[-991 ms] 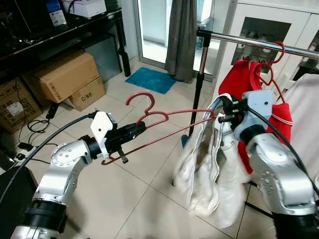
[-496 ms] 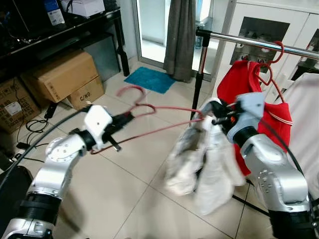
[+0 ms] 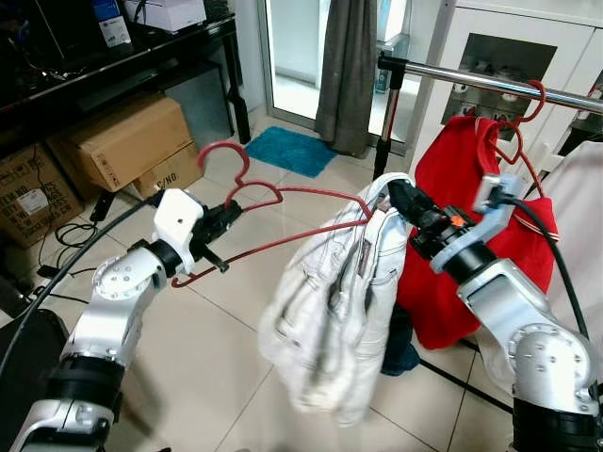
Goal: Hang hanger
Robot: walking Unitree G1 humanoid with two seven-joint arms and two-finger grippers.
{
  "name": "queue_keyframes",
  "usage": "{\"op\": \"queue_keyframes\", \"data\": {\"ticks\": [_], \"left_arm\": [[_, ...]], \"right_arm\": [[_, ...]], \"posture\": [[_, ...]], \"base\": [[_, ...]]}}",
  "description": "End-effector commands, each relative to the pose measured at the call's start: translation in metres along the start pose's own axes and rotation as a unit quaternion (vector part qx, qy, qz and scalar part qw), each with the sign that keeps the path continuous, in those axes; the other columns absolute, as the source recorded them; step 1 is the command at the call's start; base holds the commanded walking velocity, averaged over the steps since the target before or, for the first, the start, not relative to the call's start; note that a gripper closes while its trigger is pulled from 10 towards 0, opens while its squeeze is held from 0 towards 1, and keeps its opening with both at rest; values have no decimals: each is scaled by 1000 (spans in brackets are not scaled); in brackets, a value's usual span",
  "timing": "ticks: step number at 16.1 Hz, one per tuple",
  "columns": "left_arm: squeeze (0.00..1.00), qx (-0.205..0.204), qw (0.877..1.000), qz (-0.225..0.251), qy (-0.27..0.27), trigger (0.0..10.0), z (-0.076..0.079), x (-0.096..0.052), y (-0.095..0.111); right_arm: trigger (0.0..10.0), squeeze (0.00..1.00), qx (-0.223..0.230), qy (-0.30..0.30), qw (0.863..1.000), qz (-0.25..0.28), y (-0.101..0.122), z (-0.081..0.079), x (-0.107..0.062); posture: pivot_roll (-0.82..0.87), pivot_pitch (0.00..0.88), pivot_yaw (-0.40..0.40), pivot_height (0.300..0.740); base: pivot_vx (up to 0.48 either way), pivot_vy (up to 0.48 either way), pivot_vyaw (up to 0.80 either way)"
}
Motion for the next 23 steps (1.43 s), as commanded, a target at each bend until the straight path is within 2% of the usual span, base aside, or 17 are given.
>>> {"op": "queue_keyframes", "data": {"ticks": [1, 3, 5, 6, 8, 9, 11, 12, 14, 16, 18, 21, 22, 23], "left_arm": [[0, -40, 993, -28, 109, 0, -39, -26, -15], [0, -32, 995, -42, 85, 0, -39, -34, -17], [0, -1, 995, -87, 57, 0, -34, -41, -28], [0, 5, 994, -97, 48, 0, -32, -43, -31], [0, 29, 990, -137, 8, 0, -21, -50, -42], [0, 33, 989, -144, 5, 0, -19, -52, -45], [0, 48, 983, -178, -1, 0, -14, -59, -57], [0, 41, 982, -186, -1, 0, -12, -61, -62], [0, 35, 977, -210, -2, 0, -8, -66, -71], [0, 34, 966, -257, 1, 0, -8, -73, -81], [0, 30, 960, -279, 8, 0, -10, -75, -84], [0, 17, 949, -315, 15, 0, -11, -77, -92], [0, 22, 948, -317, 13, 0, -11, -78, -92], [0, 28, 956, -292, 9, 0, -9, -72, -85]], "right_arm": [[0, 0, 10, -6, 998, 62, 28, 4, -14], [0, 0, 51, -48, 993, 91, 35, 18, -16], [0, 0, 74, -70, 988, 117, 46, 25, -16], [0, 0, 79, -76, 987, 120, 48, 27, -17], [0, 0, 82, -123, 981, 128, 54, 40, -20], [0, 0, 83, -137, 978, 132, 56, 44, -21], [0, 0, 107, -176, 965, 165, 66, 57, -25], [0, 0, 105, -180, 963, 171, 71, 59, -25], [0, 0, 95, -182, 963, 176, 76, 60, -24], [0, 0, 42, -186, 970, 153, 80, 58, -21], [0, 0, 8, -183, 974, 135, 80, 53, -17], [0, 0, -23, -172, 977, 123, 79, 45, -11], [0, 0, -32, -174, 977, 121, 80, 45, -11], [0, 0, -65, -178, 976, 107, 79, 45, -10]], "posture": [[-185, 0, 66, 740], [-182, 0, 66, 740], [-177, 0, 66, 740], [-177, 0, 66, 740], [-175, 0, 66, 740], [-174, 0, 65, 740], [-171, 0, 63, 740], [-171, 0, 63, 740], [-170, 0, 63, 740], [-170, 0, 65, 740], [-169, 0, 65, 740], [-170, 0, 67, 740], [-170, 0, 67, 740], [-171, 0, 67, 740]], "base": [[0, 0, 0], [0, 0, 0], [0, 0, 0], [0, 0, 0], [0, 0, 0], [0, 0, 0], [0, 0, 0], [0, 0, 0], [0, 0, 0], [0, 0, 0], [0, 0, 0], [0, 0, 0], [0, 0, 0], [0, 0, 0]]}}
Point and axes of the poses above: a point about 5 cm out from each wrist's last joint towards the gripper, its own x axis pointing out of the wrist towards the gripper, its own y axis along the axis of the wrist's last joint, z = x × y, the point moved 2 cm from there along x, pointing out of the wrist towards the gripper, and after that the axes turned 14 degrees about -x, right-handed, at the moved point
